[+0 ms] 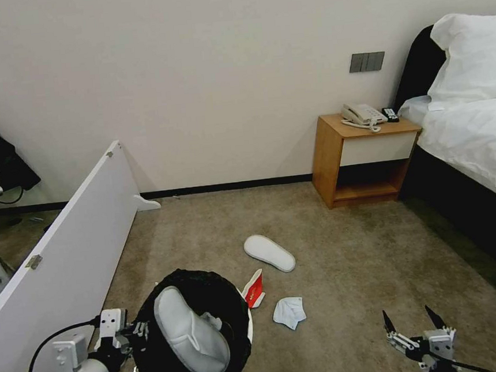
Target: Pick up the trash bin, then pick up the garbage from the floor and place it into the trash bin.
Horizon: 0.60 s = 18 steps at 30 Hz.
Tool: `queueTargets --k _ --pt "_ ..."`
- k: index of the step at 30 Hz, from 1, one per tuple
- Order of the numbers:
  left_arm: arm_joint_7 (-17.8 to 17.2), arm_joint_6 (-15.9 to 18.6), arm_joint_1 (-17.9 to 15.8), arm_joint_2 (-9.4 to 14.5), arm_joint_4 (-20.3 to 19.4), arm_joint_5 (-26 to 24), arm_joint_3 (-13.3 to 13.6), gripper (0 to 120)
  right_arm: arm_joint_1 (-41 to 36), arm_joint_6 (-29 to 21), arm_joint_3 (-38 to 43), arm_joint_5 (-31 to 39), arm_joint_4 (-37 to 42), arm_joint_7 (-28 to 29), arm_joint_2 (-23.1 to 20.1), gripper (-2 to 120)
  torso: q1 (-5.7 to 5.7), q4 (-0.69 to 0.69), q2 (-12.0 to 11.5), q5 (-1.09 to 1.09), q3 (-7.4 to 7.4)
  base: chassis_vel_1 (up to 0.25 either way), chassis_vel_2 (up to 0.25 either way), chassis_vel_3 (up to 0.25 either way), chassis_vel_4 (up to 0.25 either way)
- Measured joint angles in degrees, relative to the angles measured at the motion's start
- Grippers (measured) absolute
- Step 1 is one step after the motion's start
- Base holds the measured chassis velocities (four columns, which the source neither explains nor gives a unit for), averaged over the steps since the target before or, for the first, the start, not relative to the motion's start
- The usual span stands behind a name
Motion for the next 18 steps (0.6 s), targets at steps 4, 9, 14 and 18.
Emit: queueTargets --k 4,9,14,18 --pt "0.14 -0.05 0.40 0.13 0.51 -0.57 -1.04 3 -0.20 -2.12 -4.52 4.55 1.99 3.94 -1.71 100 0.00 0.00 0.00 0.01 0.00 0.000 0.000 0.000 0.000" --pt "0.30 -0.05 0.74 -0.48 0.96 -0.65 -1.60 3 0.27 -2.60 -8.94 5.01 3.11 5.22 -3.82 100 0.00 0.00 0.00 0.01 0.00 0.000 0.000 0.000 0.000" --pt "0.29 0.03 0.19 -0.65 1.66 -0.33 -1.29 3 1.03 -5.35 -9.66 3.97 3.94 4.30 -4.72 100 0.00 -0.01 0.00 0.01 0.00 0.000 0.000 0.000 0.000" --pt "0.31 0.04 0.17 -0.90 2.09 -0.16 -1.26 3 0.23 -7.70 -9.34 3.17 5.25 3.41 -4.86 100 0.00 -0.02 0.00 0.00 0.00 0.000 0.000 0.000 0.000"
